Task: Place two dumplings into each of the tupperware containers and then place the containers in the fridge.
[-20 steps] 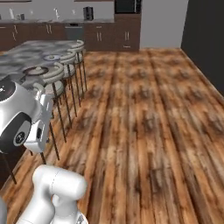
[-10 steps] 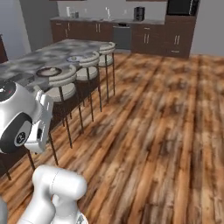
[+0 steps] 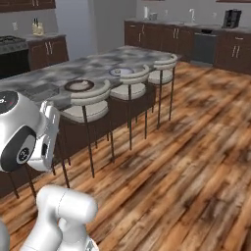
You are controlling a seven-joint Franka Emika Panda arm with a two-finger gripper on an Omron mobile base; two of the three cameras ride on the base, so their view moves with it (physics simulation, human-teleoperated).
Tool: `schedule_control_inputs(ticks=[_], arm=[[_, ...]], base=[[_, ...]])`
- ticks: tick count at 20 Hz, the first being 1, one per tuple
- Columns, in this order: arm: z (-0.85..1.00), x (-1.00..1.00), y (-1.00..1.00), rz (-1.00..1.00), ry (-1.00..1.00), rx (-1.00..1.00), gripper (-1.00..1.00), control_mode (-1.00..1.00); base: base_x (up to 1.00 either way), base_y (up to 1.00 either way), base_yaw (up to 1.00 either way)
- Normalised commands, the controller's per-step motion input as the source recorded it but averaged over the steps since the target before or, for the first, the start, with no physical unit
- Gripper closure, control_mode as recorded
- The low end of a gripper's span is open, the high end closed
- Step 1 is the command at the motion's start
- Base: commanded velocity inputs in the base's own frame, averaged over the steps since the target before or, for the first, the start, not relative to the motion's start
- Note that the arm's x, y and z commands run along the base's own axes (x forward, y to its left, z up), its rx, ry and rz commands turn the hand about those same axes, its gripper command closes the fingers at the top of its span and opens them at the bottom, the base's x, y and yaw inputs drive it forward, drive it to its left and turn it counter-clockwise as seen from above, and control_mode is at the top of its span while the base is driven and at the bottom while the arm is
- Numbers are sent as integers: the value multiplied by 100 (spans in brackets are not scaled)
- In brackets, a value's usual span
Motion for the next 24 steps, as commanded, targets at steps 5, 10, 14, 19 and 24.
schedule_control_inputs(ticks=[5,10,14,19,24], arm=[[0,0,0,0,0,0,-100,100],[0,0,0,0,0,0,-100,100],[0,0,0,0,0,0,-100,100],[0,0,0,0,0,0,-100,100],[0,0,0,0,0,0,-100,100]], base=[[100,-100,38],[100,-100,31],[100,-100,31],[100,-100,34],[100,-100,43]])
